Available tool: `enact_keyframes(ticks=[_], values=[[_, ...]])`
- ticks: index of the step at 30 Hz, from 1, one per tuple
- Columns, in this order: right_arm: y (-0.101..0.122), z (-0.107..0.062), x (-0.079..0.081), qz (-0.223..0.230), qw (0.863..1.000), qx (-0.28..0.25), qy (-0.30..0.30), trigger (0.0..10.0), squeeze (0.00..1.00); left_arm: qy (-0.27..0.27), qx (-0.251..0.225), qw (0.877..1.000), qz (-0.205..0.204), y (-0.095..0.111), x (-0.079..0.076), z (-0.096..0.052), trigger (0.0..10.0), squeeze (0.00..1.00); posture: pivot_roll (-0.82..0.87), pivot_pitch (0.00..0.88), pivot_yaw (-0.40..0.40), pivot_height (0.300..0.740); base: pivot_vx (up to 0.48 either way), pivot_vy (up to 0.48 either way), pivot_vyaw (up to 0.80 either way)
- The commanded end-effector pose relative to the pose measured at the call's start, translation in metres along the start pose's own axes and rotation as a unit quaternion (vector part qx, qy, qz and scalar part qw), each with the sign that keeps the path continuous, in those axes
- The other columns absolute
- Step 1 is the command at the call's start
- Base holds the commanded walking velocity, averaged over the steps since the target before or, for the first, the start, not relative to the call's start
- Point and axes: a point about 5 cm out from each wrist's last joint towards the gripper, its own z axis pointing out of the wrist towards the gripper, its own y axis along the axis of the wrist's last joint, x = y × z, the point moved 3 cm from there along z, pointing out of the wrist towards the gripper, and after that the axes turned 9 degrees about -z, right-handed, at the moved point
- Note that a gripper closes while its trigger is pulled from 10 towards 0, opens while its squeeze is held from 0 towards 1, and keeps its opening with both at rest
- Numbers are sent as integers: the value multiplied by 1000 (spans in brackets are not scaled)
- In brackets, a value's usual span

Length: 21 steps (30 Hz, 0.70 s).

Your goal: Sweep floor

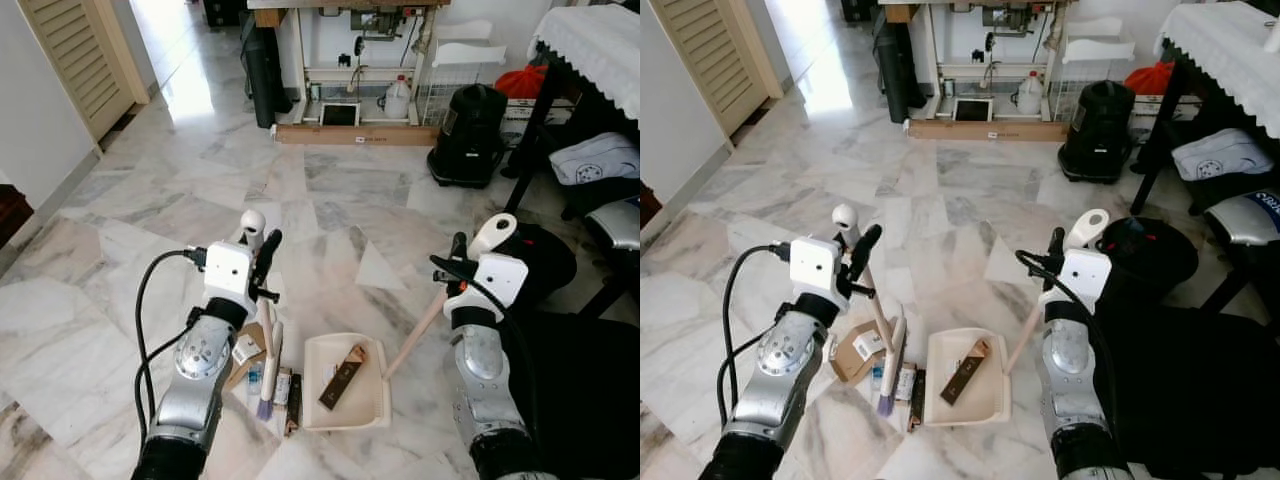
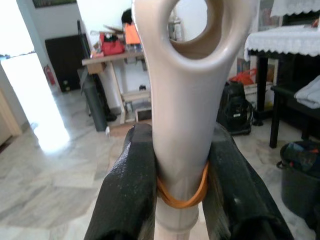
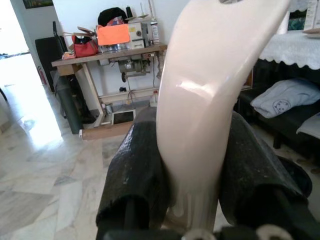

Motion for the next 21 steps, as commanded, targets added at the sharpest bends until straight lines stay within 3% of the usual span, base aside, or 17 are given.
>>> enact_keyframes(ticks=[1,6,9,12,15,18,21], values=[[17,2,4,20,999,-32,-1,10000,0,2,-32,999,8,14,2,2,10000,0,87,0,17,740,0,0,0],[14,-4,8,37,999,-20,-2,10000,0,-1,-34,999,8,16,2,5,10000,0,84,0,32,740,0,0,0],[5,-6,4,122,991,26,-47,10000,0,3,-35,999,-2,17,3,6,10000,0,80,0,42,740,0,0,0],[6,-6,8,117,992,23,-32,10000,0,-6,-31,1000,0,15,0,6,10000,0,80,0,49,740,0,0,0],[2,-6,7,148,987,40,-47,10000,0,-12,-29,999,-1,15,-2,6,10000,0,83,0,51,740,0,0,0],[2,-6,9,125,991,35,-35,10000,0,-16,-31,999,-6,17,-3,6,10000,0,91,0,53,740,0,0,0],[2,-6,12,131,990,40,-28,10000,0,-14,-32,999,-2,18,0,6,10000,0,90,0,55,740,0,0,0]])
